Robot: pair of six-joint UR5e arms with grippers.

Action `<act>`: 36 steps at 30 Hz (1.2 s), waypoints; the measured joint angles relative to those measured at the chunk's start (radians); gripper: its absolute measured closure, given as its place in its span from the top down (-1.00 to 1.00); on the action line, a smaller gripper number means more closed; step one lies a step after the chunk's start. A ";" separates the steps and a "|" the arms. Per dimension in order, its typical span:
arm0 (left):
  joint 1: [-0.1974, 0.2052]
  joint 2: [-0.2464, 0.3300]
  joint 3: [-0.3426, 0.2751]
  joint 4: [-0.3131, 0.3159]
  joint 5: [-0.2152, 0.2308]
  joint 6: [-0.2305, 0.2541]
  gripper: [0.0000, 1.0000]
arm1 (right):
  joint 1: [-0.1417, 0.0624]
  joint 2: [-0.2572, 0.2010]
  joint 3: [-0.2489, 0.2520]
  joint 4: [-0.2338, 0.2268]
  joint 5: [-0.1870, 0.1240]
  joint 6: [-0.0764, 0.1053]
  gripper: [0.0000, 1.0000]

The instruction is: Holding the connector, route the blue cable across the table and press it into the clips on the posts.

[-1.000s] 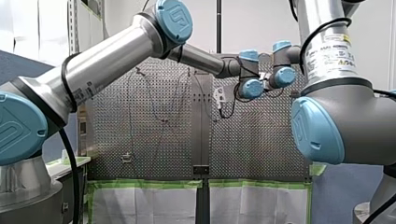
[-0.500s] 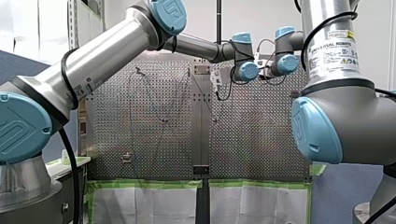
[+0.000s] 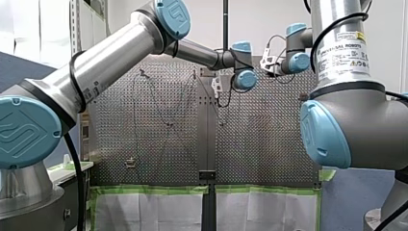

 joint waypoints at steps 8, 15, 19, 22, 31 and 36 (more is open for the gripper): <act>-0.008 0.001 0.003 -0.007 0.012 0.005 -1.00 | 0.003 0.000 -0.003 0.021 -0.005 -0.007 -0.98; -0.046 0.001 -0.002 -0.047 -0.008 -0.001 -1.00 | 0.000 -0.001 -0.003 0.053 -0.005 -0.012 -0.98; -0.069 0.001 -0.002 -0.081 -0.029 -0.010 -1.00 | 0.000 -0.005 -0.003 0.073 -0.006 -0.013 -0.98; -0.083 0.001 -0.002 -0.100 -0.046 -0.021 -1.00 | 0.001 -0.013 -0.003 0.085 -0.006 -0.013 -0.98; -0.104 0.011 -0.003 -0.110 -0.060 -0.034 -1.00 | 0.006 -0.048 -0.003 0.089 -0.004 -0.013 -0.98; -0.096 0.014 -0.002 -0.103 -0.060 -0.038 -1.00 | 0.008 -0.051 -0.002 0.088 -0.003 -0.014 -0.98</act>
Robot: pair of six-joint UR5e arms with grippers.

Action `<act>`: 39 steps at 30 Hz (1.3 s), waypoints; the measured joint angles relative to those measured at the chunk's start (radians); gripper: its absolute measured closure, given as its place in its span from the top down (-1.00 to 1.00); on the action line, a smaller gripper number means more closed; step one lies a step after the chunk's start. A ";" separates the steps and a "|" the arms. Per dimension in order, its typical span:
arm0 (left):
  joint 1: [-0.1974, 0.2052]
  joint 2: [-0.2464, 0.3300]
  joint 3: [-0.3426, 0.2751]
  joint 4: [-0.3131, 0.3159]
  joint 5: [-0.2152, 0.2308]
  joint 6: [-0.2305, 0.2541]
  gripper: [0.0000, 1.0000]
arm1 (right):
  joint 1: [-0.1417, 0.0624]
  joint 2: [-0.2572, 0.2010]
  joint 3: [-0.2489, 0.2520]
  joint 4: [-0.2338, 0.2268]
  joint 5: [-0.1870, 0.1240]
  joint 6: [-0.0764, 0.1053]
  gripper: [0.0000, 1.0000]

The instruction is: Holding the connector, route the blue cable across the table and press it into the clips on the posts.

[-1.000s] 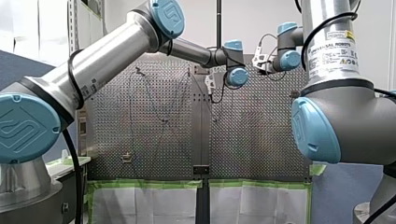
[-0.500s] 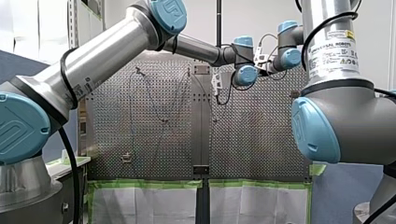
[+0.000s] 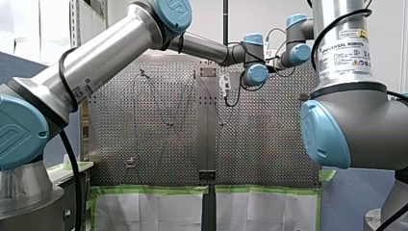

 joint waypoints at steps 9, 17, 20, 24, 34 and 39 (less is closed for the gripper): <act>0.030 0.002 0.014 0.046 0.014 0.010 -1.00 | 0.011 0.000 0.000 -0.009 0.000 -0.008 -0.98; 0.064 0.000 0.014 0.109 0.069 0.033 -1.00 | 0.011 0.002 0.000 -0.032 0.000 -0.003 -0.98; 0.088 0.000 0.000 0.123 0.095 0.035 -1.00 | 0.007 0.003 0.000 -0.043 0.000 0.000 -0.98; 0.121 -0.005 -0.024 0.140 0.132 0.033 -1.00 | 0.003 0.008 0.000 -0.055 -0.002 0.002 -0.98; 0.151 -0.010 -0.034 0.149 0.193 0.031 -0.69 | -0.009 0.028 -0.001 -0.072 -0.003 0.002 -0.98; 0.144 -0.010 -0.034 0.147 0.214 0.017 0.17 | -0.010 0.030 -0.001 -0.073 -0.003 0.002 -0.98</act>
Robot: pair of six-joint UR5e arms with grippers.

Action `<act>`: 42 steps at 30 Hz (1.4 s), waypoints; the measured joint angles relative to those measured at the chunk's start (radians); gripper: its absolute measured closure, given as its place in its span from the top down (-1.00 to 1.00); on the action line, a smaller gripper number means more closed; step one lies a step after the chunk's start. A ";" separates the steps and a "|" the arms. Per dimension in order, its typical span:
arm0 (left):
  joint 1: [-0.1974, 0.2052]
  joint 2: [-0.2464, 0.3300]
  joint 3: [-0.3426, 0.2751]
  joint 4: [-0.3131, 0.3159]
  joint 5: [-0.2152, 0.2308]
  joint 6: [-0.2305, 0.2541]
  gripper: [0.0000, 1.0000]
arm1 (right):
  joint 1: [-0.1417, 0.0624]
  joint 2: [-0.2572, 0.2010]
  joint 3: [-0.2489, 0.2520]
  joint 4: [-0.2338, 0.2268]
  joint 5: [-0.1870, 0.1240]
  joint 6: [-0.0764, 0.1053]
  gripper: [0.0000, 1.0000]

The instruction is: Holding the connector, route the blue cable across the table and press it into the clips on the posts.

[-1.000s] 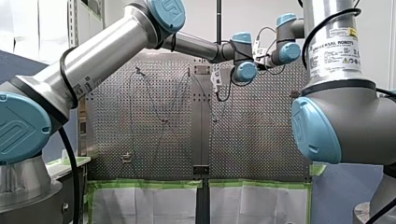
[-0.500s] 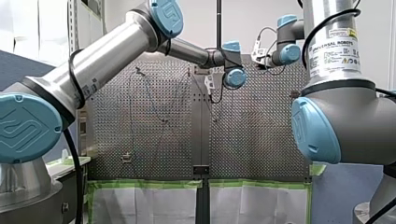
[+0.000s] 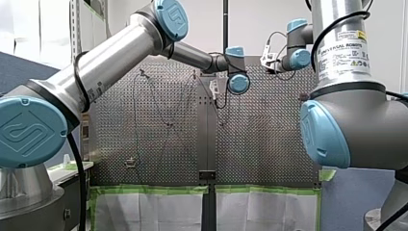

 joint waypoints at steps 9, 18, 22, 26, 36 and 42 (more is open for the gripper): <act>-0.011 0.000 0.000 -0.033 0.003 -0.008 1.00 | 0.000 0.002 0.000 0.001 0.000 -0.002 -0.98; -0.018 0.002 0.000 -0.091 -0.008 -0.020 1.00 | 0.000 0.002 0.000 0.001 0.000 -0.003 -0.98; -0.035 0.006 -0.001 -0.120 -0.033 -0.045 1.00 | 0.000 0.003 0.000 0.001 -0.001 -0.003 -0.98; -0.046 0.022 -0.018 -0.154 -0.066 -0.078 1.00 | 0.000 0.003 0.000 0.001 -0.003 -0.005 -0.98; -0.062 0.112 -0.108 -0.126 -0.054 -0.071 1.00 | 0.000 0.004 0.001 0.002 -0.003 -0.008 -0.98; -0.079 0.159 -0.156 -0.088 -0.033 -0.067 1.00 | 0.000 0.004 0.001 0.003 -0.003 -0.009 -0.98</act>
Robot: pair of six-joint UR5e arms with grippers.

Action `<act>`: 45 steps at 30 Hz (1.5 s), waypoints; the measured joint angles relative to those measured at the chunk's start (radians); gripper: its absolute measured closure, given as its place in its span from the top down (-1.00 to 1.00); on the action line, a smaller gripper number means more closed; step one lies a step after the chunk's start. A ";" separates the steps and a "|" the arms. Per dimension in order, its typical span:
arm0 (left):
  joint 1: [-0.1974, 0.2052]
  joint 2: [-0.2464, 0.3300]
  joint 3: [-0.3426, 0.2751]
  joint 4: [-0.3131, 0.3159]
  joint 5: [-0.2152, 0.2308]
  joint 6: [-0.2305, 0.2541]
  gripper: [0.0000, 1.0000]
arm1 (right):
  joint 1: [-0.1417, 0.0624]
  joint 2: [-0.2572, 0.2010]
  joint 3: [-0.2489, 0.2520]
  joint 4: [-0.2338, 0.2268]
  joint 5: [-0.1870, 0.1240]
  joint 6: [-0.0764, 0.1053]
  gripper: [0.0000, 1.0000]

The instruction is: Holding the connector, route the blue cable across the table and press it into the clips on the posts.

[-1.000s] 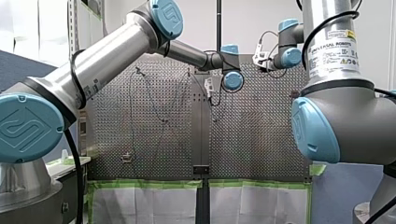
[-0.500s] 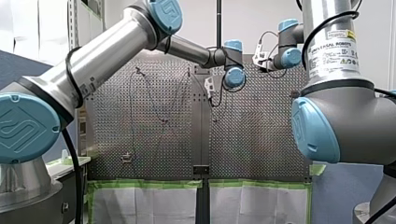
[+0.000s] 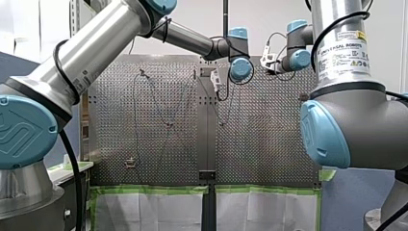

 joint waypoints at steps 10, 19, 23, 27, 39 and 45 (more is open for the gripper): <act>-0.006 0.086 -0.086 -0.039 0.019 0.019 1.00 | 0.005 0.000 0.000 0.002 0.000 -0.001 -0.98; -0.014 0.169 -0.168 -0.117 0.097 -0.051 1.00 | 0.007 0.000 0.000 0.006 -0.001 -0.005 -0.98; -0.026 0.203 -0.203 -0.140 0.125 -0.052 1.00 | 0.007 0.000 0.000 0.006 -0.001 -0.006 -0.98; -0.031 0.242 -0.241 -0.120 0.112 -0.022 1.00 | 0.008 0.000 0.000 0.006 0.000 -0.007 -0.98; -0.018 0.344 -0.344 -0.021 0.086 -0.054 1.00 | 0.009 0.001 0.001 0.006 0.001 -0.013 -0.98; -0.024 0.353 -0.396 0.031 0.064 -0.106 1.00 | 0.011 0.001 0.002 0.007 0.000 -0.018 -0.98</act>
